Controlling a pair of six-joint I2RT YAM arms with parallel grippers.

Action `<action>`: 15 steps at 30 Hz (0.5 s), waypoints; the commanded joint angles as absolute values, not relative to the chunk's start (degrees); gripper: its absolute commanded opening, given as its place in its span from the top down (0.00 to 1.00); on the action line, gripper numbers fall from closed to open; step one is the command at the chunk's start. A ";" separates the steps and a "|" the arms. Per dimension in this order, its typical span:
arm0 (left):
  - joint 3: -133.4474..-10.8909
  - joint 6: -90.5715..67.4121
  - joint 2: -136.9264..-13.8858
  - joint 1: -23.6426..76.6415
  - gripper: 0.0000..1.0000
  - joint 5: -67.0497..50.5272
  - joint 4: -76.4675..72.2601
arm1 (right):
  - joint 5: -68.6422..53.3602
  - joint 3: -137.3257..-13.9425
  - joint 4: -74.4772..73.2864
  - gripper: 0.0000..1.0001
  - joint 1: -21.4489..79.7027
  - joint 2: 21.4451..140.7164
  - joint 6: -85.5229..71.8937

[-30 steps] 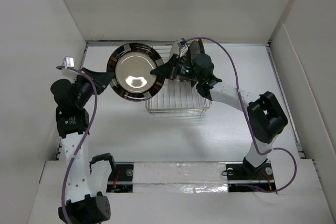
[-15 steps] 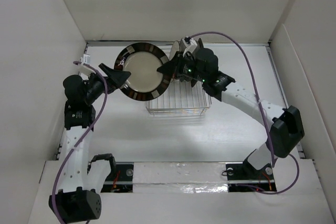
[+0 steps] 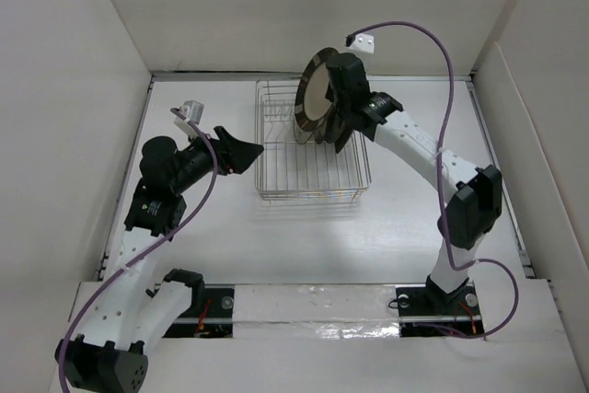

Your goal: Load the plates into the dish rack

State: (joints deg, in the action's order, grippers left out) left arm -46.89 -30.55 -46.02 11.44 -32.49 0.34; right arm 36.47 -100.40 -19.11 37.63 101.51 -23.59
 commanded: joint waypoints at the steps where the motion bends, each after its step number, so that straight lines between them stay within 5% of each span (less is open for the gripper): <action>1: -46.59 -24.79 -45.96 15.11 0.24 -25.87 -0.27 | 48.78 -109.06 -19.51 1.00 37.71 102.56 -22.15; 15: -48.87 -18.63 -42.98 27.33 0.25 -5.63 8.52 | 56.16 -128.57 -22.93 1.00 44.47 119.08 -9.23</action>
